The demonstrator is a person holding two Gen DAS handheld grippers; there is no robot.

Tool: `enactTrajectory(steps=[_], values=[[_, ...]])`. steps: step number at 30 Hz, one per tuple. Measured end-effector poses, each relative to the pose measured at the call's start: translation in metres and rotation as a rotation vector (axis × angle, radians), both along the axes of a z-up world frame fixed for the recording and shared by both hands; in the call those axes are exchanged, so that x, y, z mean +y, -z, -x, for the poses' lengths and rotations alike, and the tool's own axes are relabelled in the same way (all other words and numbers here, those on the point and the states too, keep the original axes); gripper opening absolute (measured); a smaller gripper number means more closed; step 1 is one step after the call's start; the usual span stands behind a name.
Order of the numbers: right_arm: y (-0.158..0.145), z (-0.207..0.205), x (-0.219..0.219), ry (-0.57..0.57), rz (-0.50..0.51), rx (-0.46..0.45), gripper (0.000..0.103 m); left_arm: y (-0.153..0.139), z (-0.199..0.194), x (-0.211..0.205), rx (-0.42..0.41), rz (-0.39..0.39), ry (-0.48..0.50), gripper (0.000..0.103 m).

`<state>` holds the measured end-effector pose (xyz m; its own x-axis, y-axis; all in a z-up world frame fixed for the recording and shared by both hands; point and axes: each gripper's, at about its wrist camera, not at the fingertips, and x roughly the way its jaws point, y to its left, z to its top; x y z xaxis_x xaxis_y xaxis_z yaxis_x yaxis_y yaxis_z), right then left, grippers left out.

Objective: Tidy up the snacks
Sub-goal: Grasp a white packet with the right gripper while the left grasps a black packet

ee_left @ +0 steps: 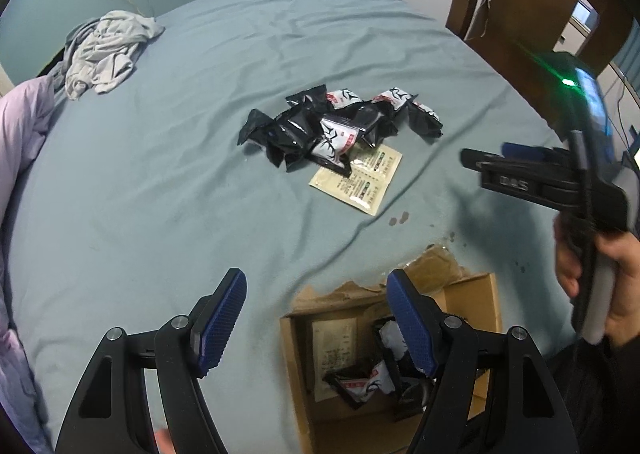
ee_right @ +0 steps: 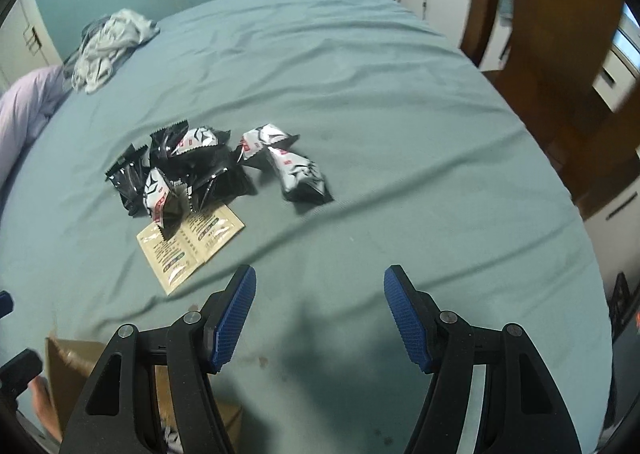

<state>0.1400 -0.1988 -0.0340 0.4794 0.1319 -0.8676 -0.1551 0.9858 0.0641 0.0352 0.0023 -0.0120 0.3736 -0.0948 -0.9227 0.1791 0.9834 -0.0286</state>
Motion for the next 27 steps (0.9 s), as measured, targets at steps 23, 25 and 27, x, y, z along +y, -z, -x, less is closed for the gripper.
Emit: enactTrajectory(steps=[23,25,27], values=[[0.049,-0.102,0.004,0.090,-0.182,0.019,0.037,0.031,-0.067,0.028,0.000,-0.032,-0.005,0.074],[0.037,-0.094,0.001,0.086,-0.213,0.006,0.037,0.036,-0.078,0.029,-0.008,-0.038,0.003,0.074],[0.026,-0.084,-0.004,0.083,-0.257,-0.009,0.037,0.042,-0.091,0.028,-0.010,-0.046,0.012,0.074]])
